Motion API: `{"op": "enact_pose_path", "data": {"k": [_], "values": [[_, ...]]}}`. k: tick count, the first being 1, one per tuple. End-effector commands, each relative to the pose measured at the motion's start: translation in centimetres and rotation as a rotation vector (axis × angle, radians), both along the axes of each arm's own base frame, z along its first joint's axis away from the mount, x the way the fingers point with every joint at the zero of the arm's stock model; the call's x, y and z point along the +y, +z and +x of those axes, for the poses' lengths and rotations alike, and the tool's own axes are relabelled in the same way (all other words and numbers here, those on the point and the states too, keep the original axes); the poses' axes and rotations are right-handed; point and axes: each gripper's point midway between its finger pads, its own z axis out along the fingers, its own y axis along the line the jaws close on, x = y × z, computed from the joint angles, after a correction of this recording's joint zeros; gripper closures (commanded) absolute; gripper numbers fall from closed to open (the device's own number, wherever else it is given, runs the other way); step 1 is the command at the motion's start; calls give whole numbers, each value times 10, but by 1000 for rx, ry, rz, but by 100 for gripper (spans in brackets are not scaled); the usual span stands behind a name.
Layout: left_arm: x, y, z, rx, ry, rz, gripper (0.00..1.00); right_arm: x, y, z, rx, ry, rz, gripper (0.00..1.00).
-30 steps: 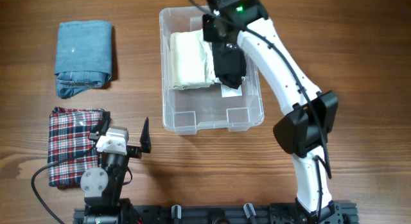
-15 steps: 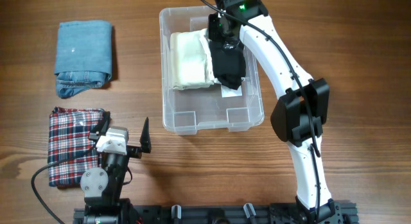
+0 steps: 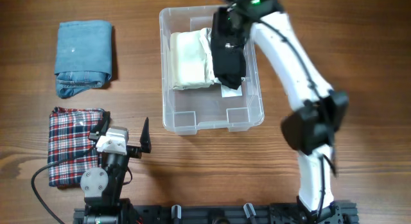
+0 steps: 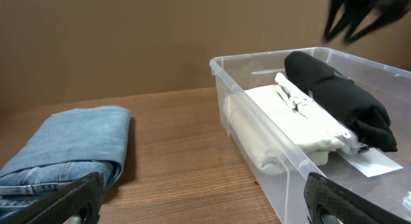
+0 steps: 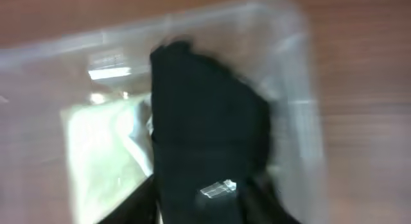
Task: Pack container
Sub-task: 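Raise the right gripper out of the bin to the side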
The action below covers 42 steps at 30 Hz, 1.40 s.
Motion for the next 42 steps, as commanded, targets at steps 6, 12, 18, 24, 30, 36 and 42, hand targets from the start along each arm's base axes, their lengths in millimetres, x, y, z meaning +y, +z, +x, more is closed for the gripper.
{"op": "enact_pose_path", "data": {"k": [6, 12, 18, 24, 30, 36, 42], "values": [[3, -1, 0, -2, 14, 12, 0, -196, 75, -31, -17, -482, -15, 37], [3, -1, 0, -2, 14, 12, 0, -262, 49, -55, 113, -623, -28, 9], [3, -1, 0, -2, 14, 12, 0, -302, 42, -68, 152, -713, -29, 0], [3, -1, 0, -2, 14, 12, 0, -306, 41, -74, 171, -724, -32, 0], [3, -1, 0, -2, 14, 12, 0, -309, 45, -63, 124, -725, -24, 0], [3, -1, 0, -2, 14, 12, 0, -310, 48, -55, 85, -725, -17, 0], [3, -1, 0, -3, 13, 11, 0, -310, 48, -55, 85, -726, -17, 0]]}}
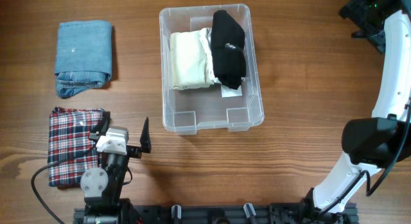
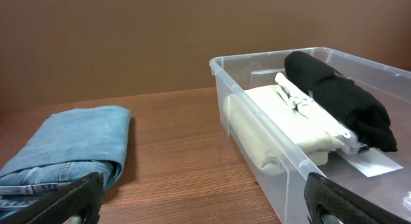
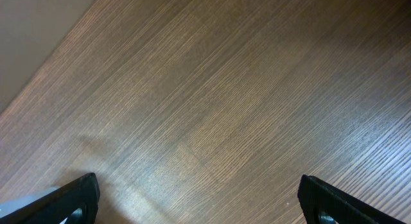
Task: Pack container
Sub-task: 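Raise the right gripper out of the bin to the side, then move the left gripper to the folded denim and grasp it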
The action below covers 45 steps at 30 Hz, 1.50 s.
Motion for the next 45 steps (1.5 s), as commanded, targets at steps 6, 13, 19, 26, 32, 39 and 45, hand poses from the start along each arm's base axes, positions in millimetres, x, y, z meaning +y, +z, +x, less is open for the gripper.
{"op": "enact_pose_path", "data": {"k": [6, 13, 19, 26, 32, 39, 45], "values": [[-1, 3, 0, -20, -11, 8, 0, 1, -8, 3, 16, 0, 6, 0], [-5, 66, -12, -122, -30, 16, 0, 1, -8, 3, 16, 0, 6, 0], [26, 74, -7, 222, 144, 26, 0, 1, -8, 3, 16, 0, 6, 0], [36, 76, 42, 657, 187, 51, 0, 1, -8, 3, 16, 0, 6, 0], [31, 83, 78, 676, 151, -58, 0, 1, -8, 3, 13, -1, 5, 0], [69, 88, 140, 826, 223, -73, 0, 1, -8, 3, 13, 0, 5, 0], [77, 84, 176, 770, 296, -134, 0, 1, -8, 3, 13, 0, 5, 0]]}}
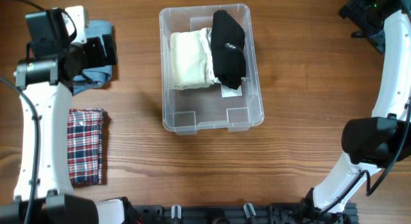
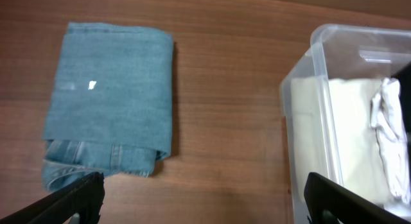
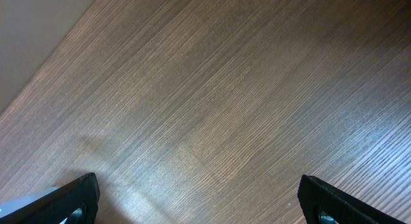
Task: Pack container
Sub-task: 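Move the left gripper to the folded denim and grasp it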
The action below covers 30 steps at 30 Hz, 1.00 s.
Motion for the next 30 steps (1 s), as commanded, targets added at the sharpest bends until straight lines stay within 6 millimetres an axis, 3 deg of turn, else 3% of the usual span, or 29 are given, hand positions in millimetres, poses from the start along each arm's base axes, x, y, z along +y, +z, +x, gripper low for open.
{"op": "enact_pose_path", "data": {"k": [1, 6, 14, 20, 24, 27, 30], "values": [[21, 7, 10, -14, 164, 43, 0, 1, -7, 2, 14, -1, 2, 0], [39, -15, 17, 60, 217, 202, 0, 1, -7, 2, 14, -1, 2, 0], [53, -111, 26, 332, 214, 308, 0, 1, -7, 2, 14, -1, 2, 0], [56, -150, 34, 435, 103, 380, 0, 1, -7, 2, 14, -1, 2, 0], [65, -155, 44, 422, 104, 451, 0, 1, -7, 2, 14, -1, 2, 0], [76, -148, 54, 385, 149, 544, 0, 1, -7, 2, 14, -1, 2, 0], [70, -149, 65, 369, 87, 621, 0, 1, -7, 2, 14, -1, 2, 0]]}}
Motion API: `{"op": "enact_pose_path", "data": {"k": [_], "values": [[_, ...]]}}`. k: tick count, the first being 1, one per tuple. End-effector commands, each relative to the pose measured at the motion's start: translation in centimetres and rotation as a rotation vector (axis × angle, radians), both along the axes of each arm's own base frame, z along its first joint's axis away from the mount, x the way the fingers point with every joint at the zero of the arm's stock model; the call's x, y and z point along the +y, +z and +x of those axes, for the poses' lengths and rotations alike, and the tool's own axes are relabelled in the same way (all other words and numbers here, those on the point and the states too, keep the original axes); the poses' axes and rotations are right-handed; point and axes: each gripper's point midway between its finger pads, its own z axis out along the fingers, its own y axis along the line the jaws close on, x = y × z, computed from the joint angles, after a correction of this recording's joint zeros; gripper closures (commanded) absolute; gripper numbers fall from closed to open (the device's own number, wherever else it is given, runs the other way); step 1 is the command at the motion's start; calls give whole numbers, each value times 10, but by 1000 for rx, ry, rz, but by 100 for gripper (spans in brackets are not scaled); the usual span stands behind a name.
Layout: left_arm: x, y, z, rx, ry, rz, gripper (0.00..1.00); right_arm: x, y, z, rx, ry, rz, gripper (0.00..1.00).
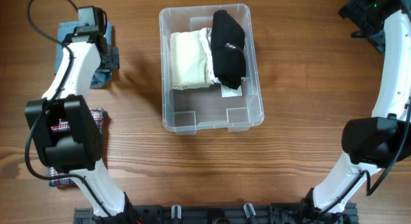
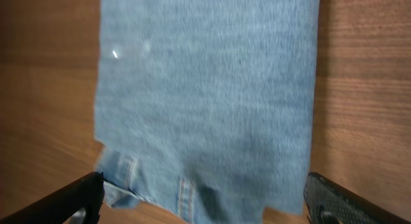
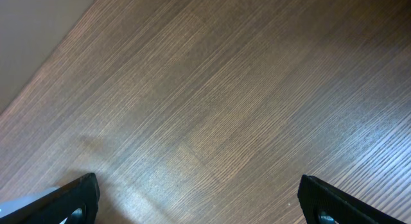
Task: Pack container
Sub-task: 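Move the left gripper to the folded denim and grasp it, then lift the denim with the left gripper and carry it to the bin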
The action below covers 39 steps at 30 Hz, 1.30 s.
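A clear plastic container (image 1: 212, 116) at table centre holds a folded cream cloth (image 1: 188, 60) and a rolled black garment (image 1: 228, 47). Folded blue jeans (image 1: 97, 77) lie at the far left, mostly covered by my left gripper (image 1: 103, 54). In the left wrist view the jeans (image 2: 205, 89) fill the frame, and the left gripper (image 2: 205, 201) is open just above them, one finger off each side edge. My right gripper (image 1: 359, 12) is at the far right corner. It stands open (image 3: 205, 198) over bare wood.
A red plaid folded cloth (image 1: 101, 116) lies in front of the jeans, mostly hidden under my left arm. A white label (image 1: 231, 90) lies on the container floor by the black garment. The near half of the container holds no clothes.
My left gripper has moved farther back and lower, from beside the jeans to directly over them, so the denim now fills its view. The right arm and the container's contents are unchanged.
My right gripper was over the black garment in the container while the left arm sat parked by the plaid cloth. Then the right arm was at the far right corner, the garment left in the container. Later the left arm was up near the jeans, and now hovers over them.
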Motion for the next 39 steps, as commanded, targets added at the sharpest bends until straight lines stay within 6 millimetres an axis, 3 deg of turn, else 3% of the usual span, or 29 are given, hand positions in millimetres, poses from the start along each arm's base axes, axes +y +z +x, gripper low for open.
{"op": "enact_pose_path", "data": {"k": [1, 8, 17, 36, 39], "values": [[-2, 6, 17, 13, -80, 134, 0, 1, -7, 2, 14, -2, 2, 0], [-14, 2, 42, -74, -99, 140, 0, 1, -7, 2, 14, -1, 2, 0], [-12, -37, 51, -40, -112, 164, 0, 1, -6, 2, 13, -1, 2, 0], [1, -57, 34, 54, -95, 157, 0, 1, -7, 2, 14, -1, 2, 0], [3, -69, 31, 87, -108, 158, 0, 1, -7, 2, 14, -1, 2, 0]]}}
